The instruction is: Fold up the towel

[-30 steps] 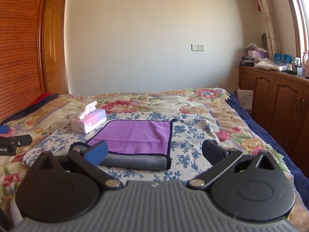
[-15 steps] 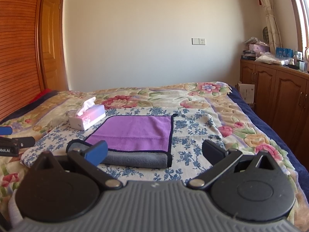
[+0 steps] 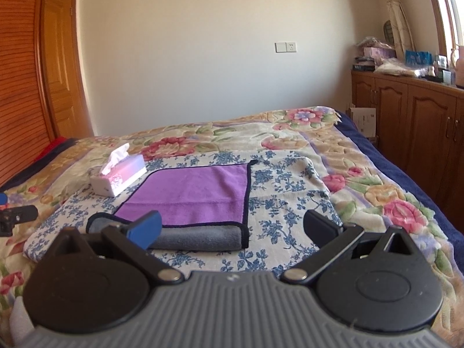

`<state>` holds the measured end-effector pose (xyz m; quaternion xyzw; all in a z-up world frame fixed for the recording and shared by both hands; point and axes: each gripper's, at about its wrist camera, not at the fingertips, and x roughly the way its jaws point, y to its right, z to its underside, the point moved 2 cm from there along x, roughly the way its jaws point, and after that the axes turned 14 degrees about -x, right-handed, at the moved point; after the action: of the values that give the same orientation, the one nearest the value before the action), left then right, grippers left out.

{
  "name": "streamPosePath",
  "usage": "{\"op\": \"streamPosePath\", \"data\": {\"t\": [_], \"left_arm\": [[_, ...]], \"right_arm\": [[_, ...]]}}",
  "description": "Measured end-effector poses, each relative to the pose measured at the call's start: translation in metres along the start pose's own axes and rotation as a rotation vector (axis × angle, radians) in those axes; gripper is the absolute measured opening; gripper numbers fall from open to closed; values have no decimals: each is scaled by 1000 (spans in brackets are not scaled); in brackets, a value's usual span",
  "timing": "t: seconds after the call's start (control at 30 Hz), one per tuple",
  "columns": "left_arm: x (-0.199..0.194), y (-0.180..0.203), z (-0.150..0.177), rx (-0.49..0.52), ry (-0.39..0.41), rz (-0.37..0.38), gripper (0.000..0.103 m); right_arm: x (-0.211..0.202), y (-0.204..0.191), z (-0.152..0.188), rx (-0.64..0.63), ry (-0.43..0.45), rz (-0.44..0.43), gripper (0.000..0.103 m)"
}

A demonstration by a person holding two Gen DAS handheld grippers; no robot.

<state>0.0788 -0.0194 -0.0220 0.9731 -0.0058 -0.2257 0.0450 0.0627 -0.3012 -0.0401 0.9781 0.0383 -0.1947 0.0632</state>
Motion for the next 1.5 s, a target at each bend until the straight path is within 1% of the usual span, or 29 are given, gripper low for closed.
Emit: {"op": "streamPosePath", "data": {"t": [0.17,0.77,1.07,1.5], "left_arm": [[8,0,-2,3,-10,-1,103],[43,-5,-7,0,-39,-13,103],[68,-9,-5,-7,-82,-14,103],[101,-14,-4,-27,-125,-20,103]], "right_arm": [[8,0,1,-16,-19,10,103],[30,-6,-2,-57,-47,-31,103],[44,-13,-5,-109,-48,-68,103],[75,-20,-9,-157,-75,-107,103]]}}
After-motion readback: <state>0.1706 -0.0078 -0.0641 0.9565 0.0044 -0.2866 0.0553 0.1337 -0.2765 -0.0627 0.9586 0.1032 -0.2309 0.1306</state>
